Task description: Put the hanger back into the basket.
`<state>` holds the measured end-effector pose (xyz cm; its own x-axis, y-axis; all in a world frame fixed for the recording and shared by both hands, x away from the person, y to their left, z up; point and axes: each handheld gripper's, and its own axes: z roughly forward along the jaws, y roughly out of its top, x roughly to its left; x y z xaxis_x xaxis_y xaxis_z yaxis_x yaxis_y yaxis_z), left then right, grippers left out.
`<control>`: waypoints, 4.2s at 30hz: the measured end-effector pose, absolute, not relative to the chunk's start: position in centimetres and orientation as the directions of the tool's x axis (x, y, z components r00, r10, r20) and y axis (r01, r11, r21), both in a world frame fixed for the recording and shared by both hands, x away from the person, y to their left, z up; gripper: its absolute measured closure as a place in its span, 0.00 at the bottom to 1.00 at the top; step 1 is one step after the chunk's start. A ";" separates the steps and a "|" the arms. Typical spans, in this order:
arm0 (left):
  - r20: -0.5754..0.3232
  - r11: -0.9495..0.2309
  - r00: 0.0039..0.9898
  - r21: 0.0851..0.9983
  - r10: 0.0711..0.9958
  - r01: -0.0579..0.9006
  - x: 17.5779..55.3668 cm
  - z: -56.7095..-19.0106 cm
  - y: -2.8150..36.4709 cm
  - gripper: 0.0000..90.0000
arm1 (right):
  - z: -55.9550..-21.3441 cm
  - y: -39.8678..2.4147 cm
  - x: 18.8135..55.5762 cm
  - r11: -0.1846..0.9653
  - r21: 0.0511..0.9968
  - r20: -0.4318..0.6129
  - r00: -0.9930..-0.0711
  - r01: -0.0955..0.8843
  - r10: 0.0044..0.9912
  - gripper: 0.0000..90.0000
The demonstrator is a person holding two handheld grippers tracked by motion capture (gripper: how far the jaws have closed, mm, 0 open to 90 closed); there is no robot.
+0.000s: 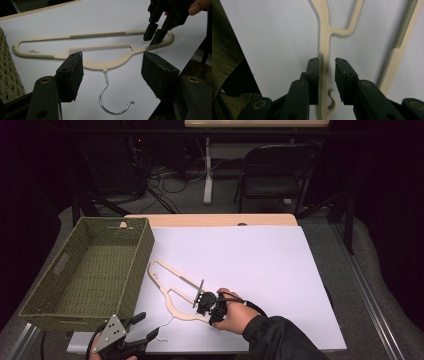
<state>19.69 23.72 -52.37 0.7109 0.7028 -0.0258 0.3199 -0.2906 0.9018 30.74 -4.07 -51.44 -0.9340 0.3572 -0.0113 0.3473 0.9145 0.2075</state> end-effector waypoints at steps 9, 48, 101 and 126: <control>-0.024 -0.295 0.713 0.900 0.701 0.320 19.7 -52.4 23.7 0.38 | -52.2 -3.6 30.6 0.914 0.198 -0.014 -0.932 0.353 0.363 0.83; -0.027 -0.291 0.712 0.901 0.701 0.321 19.7 -52.4 23.9 0.38 | -52.7 -3.3 30.8 0.907 0.177 0.004 -0.922 0.383 0.388 0.89; 0.216 -0.569 0.686 0.748 0.695 0.341 26.5 -54.6 16.9 0.44 | -48.6 -11.7 30.3 0.893 0.271 0.088 -0.933 0.360 0.349 0.89; 0.365 -0.699 0.743 0.690 0.560 0.188 29.1 -55.4 13.7 0.37 | -47.7 -13.1 30.1 0.890 0.302 0.118 -0.940 0.341 0.320 0.89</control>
